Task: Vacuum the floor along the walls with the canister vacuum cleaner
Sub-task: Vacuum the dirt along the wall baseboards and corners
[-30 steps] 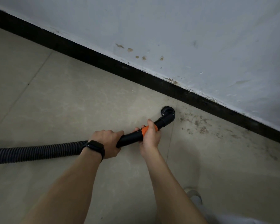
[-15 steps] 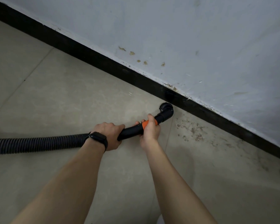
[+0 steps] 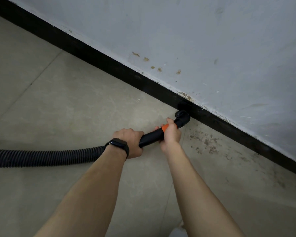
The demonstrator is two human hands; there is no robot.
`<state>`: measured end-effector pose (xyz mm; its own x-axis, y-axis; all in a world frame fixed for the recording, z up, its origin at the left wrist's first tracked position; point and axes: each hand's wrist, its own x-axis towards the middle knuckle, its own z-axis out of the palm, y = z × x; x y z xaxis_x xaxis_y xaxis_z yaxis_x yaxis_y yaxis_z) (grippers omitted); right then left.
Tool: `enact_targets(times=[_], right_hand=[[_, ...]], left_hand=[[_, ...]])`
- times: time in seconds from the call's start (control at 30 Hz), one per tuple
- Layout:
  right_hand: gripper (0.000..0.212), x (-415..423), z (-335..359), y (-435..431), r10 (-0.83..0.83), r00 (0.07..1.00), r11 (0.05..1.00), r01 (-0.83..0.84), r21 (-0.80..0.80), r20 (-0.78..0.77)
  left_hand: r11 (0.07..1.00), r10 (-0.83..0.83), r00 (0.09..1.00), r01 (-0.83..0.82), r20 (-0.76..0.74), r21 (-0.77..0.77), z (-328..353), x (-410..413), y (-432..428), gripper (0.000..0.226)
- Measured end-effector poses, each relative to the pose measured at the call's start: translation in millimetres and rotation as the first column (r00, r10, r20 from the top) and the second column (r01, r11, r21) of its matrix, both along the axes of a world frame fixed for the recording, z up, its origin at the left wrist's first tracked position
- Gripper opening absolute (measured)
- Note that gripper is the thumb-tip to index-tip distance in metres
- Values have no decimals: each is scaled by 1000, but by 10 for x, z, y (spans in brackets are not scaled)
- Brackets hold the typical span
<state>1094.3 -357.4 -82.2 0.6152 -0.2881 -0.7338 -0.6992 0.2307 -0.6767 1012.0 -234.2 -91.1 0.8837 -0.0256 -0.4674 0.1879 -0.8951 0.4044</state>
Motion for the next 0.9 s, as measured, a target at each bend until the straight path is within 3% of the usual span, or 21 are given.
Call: enact_targets(times=[0.2, 0.4, 0.5, 0.73, 0.9], right_hand=[[15, -30, 82, 252, 61, 998, 998, -61, 21, -12], [21, -376, -9, 642, 157, 988, 986, -156, 54, -9], [39, -685, -122, 597, 75, 997, 996, -75, 54, -8], [33, -1349, -90, 55, -269, 963, 960, 270, 72, -19], [23, -1436, 7, -417, -397, 917, 913, 398, 87, -32]], left_hand=[[997, 75, 995, -76, 60, 16, 47, -147, 202, 20], [989, 137, 991, -137, 3, 48, 18, -530, 561, 14], [992, 40, 999, -37, -23, 117, 60, -724, 594, 15], [939, -304, 952, 307, -44, 158, 135, -970, 266, 23], [870, -463, 886, 459, -22, 182, 208, -894, -160, 27]])
